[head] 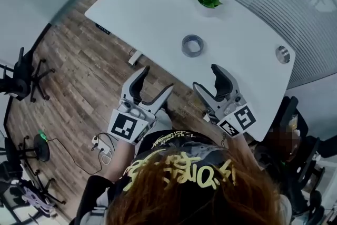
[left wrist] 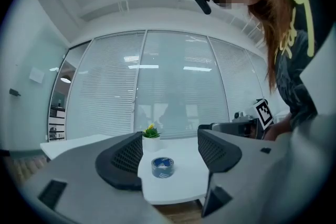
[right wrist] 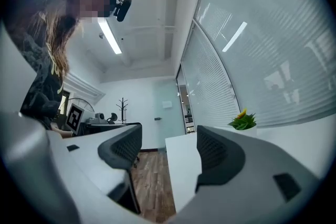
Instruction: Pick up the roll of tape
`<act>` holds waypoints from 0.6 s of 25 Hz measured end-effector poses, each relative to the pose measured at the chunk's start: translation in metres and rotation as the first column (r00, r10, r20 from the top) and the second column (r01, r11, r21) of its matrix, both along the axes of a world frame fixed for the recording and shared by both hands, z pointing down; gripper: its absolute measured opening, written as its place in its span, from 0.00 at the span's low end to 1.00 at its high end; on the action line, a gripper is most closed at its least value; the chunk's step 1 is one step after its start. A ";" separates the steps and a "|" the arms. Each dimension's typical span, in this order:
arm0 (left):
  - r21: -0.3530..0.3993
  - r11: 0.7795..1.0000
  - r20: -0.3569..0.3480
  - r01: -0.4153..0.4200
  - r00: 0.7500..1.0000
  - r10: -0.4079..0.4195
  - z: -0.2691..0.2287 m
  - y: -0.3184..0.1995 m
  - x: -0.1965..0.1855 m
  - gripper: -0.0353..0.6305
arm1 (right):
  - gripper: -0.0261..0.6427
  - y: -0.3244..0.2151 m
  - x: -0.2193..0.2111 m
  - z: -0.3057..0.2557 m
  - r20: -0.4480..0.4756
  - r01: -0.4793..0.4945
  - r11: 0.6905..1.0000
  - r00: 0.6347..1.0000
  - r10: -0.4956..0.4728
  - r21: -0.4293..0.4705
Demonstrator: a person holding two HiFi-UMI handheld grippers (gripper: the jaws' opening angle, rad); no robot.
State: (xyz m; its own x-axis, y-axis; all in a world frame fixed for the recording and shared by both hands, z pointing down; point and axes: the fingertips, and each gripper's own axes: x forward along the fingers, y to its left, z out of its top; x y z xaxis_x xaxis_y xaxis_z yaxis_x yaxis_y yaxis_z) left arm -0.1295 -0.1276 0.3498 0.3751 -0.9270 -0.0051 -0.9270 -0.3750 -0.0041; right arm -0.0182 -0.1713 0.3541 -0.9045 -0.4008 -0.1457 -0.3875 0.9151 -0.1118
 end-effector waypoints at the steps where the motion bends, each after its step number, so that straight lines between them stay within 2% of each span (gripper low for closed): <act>1: 0.004 1.000 0.015 -0.010 1.000 0.009 -0.002 -0.011 -0.005 0.54 | 0.50 -0.009 -0.007 -0.001 0.000 -0.002 1.000 1.000 0.002 -0.002; 4: -0.001 0.998 0.012 -0.056 0.998 0.056 -0.009 -0.036 -0.018 0.54 | 0.50 -0.026 -0.026 -0.005 -0.024 -0.016 1.000 1.000 0.016 -0.002; 9: -0.027 0.989 -0.014 -0.147 0.989 0.146 -0.011 -0.077 -0.040 0.54 | 0.50 -0.058 -0.047 -0.017 -0.021 -0.109 0.994 0.994 0.110 0.013; 15: -0.031 0.968 -0.020 -0.251 0.968 0.250 -0.011 -0.123 -0.050 0.54 | 0.50 -0.089 -0.055 -0.014 -0.038 -0.215 0.977 0.976 0.215 0.007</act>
